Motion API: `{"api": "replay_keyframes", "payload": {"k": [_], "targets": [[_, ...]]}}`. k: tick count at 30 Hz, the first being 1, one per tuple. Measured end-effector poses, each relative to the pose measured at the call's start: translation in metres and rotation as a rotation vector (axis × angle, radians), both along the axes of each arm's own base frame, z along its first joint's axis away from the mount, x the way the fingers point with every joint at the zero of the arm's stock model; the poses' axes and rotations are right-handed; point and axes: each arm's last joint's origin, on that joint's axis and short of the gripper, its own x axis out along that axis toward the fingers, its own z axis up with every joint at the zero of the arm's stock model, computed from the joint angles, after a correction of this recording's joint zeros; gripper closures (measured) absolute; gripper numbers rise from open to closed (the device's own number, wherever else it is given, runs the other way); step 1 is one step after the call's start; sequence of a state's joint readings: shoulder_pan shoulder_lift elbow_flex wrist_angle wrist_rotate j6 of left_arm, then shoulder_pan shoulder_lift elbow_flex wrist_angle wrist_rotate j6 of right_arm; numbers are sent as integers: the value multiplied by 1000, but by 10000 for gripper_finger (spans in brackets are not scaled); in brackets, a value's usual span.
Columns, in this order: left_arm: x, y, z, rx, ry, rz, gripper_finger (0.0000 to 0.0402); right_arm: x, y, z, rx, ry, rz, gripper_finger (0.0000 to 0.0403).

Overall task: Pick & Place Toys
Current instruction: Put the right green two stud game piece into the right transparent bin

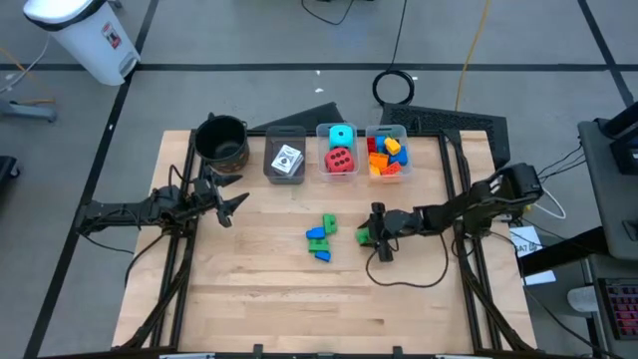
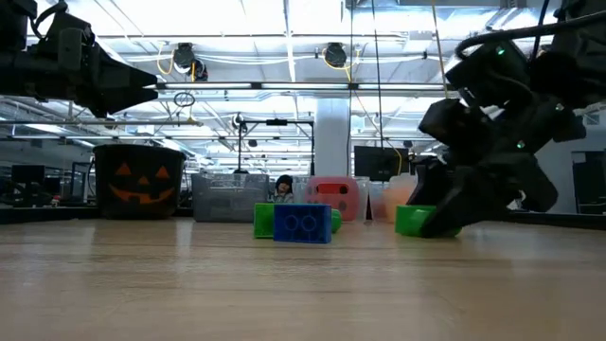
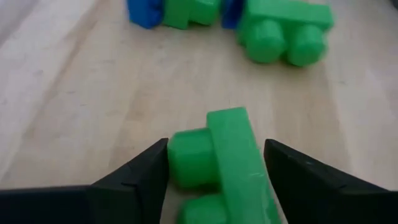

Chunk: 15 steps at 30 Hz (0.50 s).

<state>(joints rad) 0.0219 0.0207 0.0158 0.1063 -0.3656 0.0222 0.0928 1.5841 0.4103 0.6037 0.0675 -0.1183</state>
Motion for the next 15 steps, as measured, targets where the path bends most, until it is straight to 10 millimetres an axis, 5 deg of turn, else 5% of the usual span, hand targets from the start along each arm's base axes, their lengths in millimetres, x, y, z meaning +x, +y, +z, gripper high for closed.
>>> {"api": "replay_keyframes", "payload": {"k": [15], "targets": [[0,0,0,0,-1,0,110,-4,-9,16,65,-22,-95,272]]}}
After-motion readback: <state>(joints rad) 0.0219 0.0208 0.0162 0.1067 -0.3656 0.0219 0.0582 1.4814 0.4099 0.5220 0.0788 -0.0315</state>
